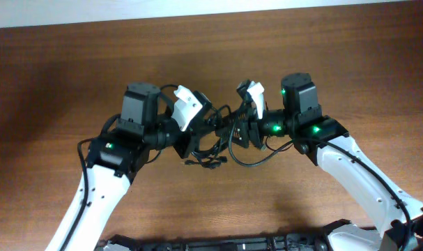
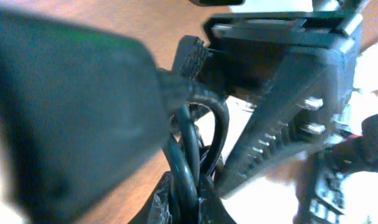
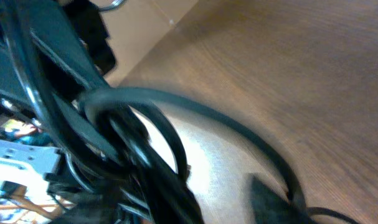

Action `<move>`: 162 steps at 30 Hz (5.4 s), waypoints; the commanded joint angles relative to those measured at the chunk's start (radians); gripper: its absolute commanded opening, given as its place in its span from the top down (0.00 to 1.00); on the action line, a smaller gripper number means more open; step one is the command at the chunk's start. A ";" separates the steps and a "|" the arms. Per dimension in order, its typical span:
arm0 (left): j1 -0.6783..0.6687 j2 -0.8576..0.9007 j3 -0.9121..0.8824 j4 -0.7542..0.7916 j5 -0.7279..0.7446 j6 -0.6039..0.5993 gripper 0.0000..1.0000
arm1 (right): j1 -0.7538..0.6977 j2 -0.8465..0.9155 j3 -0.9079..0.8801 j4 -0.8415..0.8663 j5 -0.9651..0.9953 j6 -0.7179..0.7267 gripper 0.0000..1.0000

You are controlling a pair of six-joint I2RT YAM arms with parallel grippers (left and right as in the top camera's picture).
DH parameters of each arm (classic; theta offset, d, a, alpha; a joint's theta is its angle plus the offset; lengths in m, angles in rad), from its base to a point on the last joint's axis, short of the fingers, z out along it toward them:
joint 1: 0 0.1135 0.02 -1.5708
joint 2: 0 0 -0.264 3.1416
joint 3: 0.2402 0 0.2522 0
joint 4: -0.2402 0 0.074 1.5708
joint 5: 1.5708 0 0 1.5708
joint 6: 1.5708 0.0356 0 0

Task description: Untangle cables

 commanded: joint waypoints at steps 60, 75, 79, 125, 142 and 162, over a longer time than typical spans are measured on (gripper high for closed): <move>0.109 -0.056 0.018 -0.121 -0.068 0.159 1.00 | 0.100 0.001 0.005 0.110 0.251 0.066 0.96; 0.521 -0.063 0.018 -0.282 -0.774 -1.067 0.96 | -0.039 0.001 0.005 -0.080 0.310 0.074 0.96; 0.461 -0.062 0.017 -0.085 0.053 -0.224 1.00 | -0.036 0.001 0.005 -0.093 0.303 0.074 0.92; 0.279 0.452 -0.175 -0.070 -0.640 -0.992 0.40 | 0.315 0.613 0.003 0.459 0.485 0.569 0.66; 0.300 -0.134 0.017 -0.066 -0.449 -0.547 0.18 | 0.147 0.098 0.003 0.136 0.143 0.063 0.96; 0.125 0.220 0.017 -0.032 -0.206 -0.653 1.00 | 0.207 -0.126 0.003 -0.116 0.370 -0.177 0.96</move>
